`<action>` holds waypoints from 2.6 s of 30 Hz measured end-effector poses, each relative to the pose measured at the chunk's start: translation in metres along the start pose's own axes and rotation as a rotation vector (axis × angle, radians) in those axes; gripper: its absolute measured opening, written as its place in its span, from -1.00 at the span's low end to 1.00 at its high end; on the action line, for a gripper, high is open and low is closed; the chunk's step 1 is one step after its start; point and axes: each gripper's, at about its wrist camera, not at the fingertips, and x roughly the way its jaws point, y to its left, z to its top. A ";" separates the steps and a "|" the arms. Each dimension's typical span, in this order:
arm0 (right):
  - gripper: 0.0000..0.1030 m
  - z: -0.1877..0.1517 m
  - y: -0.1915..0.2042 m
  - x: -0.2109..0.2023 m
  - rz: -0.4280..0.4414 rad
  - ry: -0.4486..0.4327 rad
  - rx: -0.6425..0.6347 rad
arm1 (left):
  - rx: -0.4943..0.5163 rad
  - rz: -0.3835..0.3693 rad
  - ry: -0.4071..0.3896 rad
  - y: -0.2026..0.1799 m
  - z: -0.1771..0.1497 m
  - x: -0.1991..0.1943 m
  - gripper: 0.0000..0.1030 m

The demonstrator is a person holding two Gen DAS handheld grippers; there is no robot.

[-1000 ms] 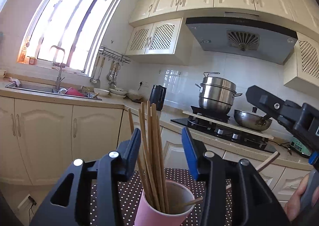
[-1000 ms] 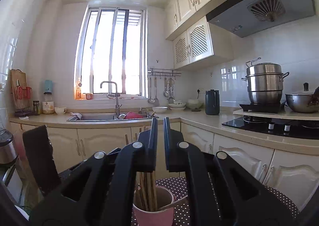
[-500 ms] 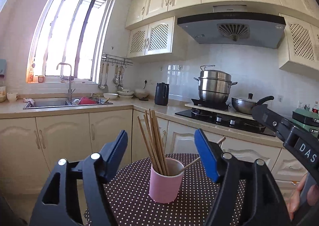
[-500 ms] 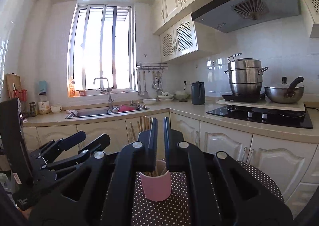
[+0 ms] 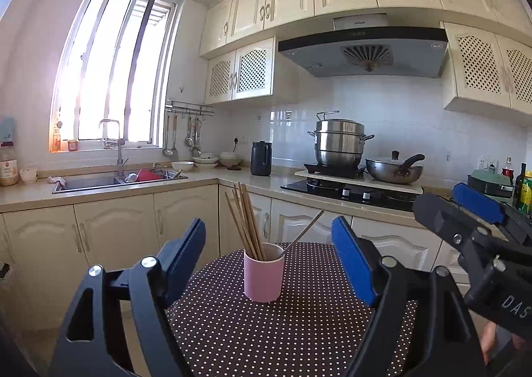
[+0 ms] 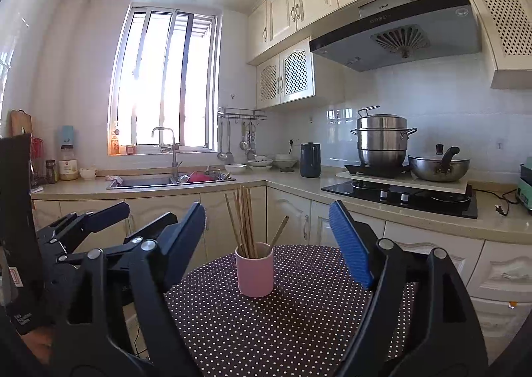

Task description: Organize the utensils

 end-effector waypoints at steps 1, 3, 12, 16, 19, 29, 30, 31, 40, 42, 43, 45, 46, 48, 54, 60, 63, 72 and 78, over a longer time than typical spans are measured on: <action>0.57 -0.001 0.000 -0.007 -0.003 0.002 0.005 | 0.011 0.005 -0.002 -0.003 0.000 -0.008 0.52; 0.59 -0.003 0.000 -0.021 -0.014 0.009 0.012 | 0.030 0.005 -0.005 -0.007 -0.002 -0.021 0.52; 0.76 -0.005 0.000 -0.078 -0.060 -0.003 0.019 | 0.044 0.035 -0.024 -0.021 -0.004 -0.075 0.55; 0.76 -0.007 0.000 -0.097 -0.072 0.007 0.007 | 0.079 0.066 -0.046 -0.029 -0.003 -0.100 0.63; 0.76 -0.009 0.001 -0.110 -0.075 0.005 0.005 | 0.073 0.050 -0.061 -0.035 -0.003 -0.118 0.66; 0.80 -0.004 -0.005 -0.138 -0.113 -0.023 -0.010 | 0.077 0.026 -0.100 -0.048 0.001 -0.152 0.69; 0.80 -0.004 -0.005 -0.140 -0.109 -0.023 -0.008 | 0.077 0.027 -0.101 -0.048 0.001 -0.153 0.69; 0.80 -0.004 -0.005 -0.141 -0.107 -0.025 -0.010 | 0.078 0.030 -0.100 -0.049 0.001 -0.154 0.69; 0.80 -0.006 -0.005 -0.145 -0.107 -0.025 -0.011 | 0.074 0.035 -0.104 -0.051 0.003 -0.156 0.69; 0.80 -0.005 -0.005 -0.145 -0.111 -0.021 -0.011 | 0.079 0.039 -0.099 -0.053 0.002 -0.155 0.69; 0.80 -0.006 -0.005 -0.145 -0.111 -0.019 -0.010 | 0.083 0.042 -0.099 -0.053 0.002 -0.155 0.69; 0.80 -0.006 -0.006 -0.145 -0.108 -0.015 -0.007 | 0.087 0.047 -0.100 -0.053 0.001 -0.156 0.69; 0.80 -0.006 -0.006 -0.145 -0.107 -0.014 -0.007 | 0.087 0.048 -0.100 -0.052 0.000 -0.156 0.69; 0.80 -0.007 -0.006 -0.145 -0.108 -0.014 -0.007 | 0.090 0.054 -0.104 -0.052 0.000 -0.156 0.69; 0.80 -0.009 -0.006 -0.144 -0.102 -0.004 -0.004 | 0.089 0.061 -0.099 -0.049 -0.002 -0.157 0.69; 0.80 -0.009 -0.005 -0.143 -0.099 -0.001 -0.002 | 0.087 0.067 -0.099 -0.047 -0.003 -0.158 0.69; 0.80 -0.010 -0.005 -0.143 -0.098 0.002 -0.002 | 0.086 0.067 -0.096 -0.046 -0.003 -0.158 0.69; 0.80 -0.010 -0.007 -0.144 -0.097 0.008 -0.001 | 0.089 0.073 -0.095 -0.047 -0.003 -0.158 0.69; 0.80 -0.011 -0.007 -0.143 -0.097 0.010 -0.001 | 0.091 0.075 -0.093 -0.046 -0.004 -0.157 0.69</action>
